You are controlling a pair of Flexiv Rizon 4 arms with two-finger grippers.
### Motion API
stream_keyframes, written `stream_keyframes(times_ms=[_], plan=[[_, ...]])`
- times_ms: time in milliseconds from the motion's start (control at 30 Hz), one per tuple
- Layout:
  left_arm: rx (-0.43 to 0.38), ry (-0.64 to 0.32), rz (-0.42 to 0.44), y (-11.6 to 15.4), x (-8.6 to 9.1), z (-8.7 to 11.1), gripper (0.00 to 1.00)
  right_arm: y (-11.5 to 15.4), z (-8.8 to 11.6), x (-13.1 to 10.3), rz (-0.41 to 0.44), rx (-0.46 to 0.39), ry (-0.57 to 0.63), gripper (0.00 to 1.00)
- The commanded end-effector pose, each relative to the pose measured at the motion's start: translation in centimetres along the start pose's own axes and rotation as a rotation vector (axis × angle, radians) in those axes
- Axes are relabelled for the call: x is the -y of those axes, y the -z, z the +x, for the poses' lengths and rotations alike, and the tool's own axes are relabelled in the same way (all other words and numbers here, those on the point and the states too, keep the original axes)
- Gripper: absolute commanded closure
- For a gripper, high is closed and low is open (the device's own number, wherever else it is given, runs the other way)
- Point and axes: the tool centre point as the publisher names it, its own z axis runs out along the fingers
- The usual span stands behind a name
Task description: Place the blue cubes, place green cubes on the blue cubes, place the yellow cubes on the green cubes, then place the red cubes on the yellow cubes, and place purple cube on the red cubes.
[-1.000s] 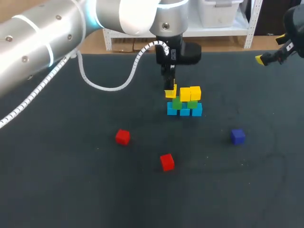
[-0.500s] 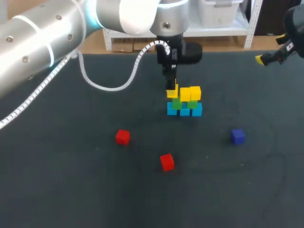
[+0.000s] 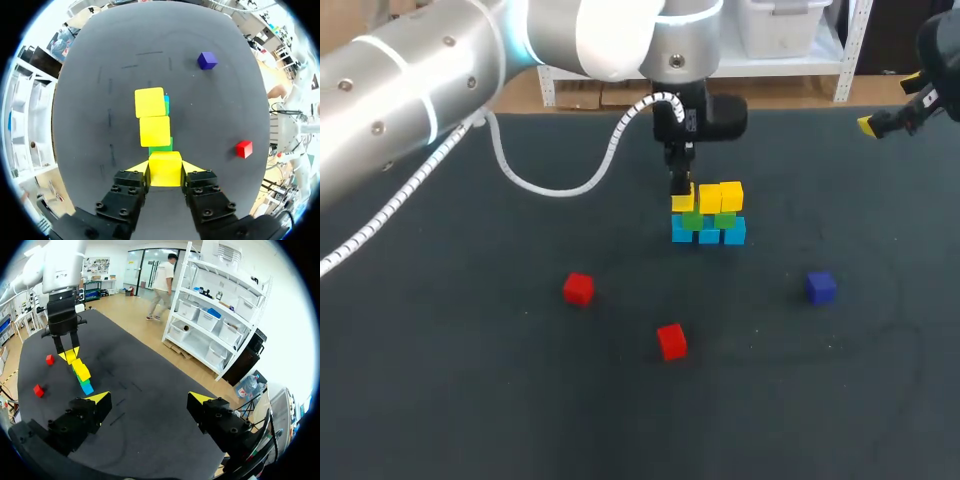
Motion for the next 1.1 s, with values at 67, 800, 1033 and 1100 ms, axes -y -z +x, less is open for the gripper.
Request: stream_keyframes(times_ms=[67,800,1033,1100], plan=[[-0.002,0.018,-0.016,-0.1,0.4,-0.2,1.00,0.2,0.0,-0.4,0.053,-0.003,-0.002,0.00],[-0.022,0.047,-0.056,-0.9,-0.6,-0.4,1.00,0.2,0.0,-0.4,0.053,-0.003,-0.002,0.00],[-0.021,0.040,-0.055,-1.0,-0.7,-0.5,1.00,0.2,0.0,-0.4,0.053,-0.003,-0.002,0.00],[-0.017,0.041,-0.054,-1.0,-0.8,-0.5,1.00,0.2,0.0,-0.4,0.053,-0.003,-0.002,0.00]])
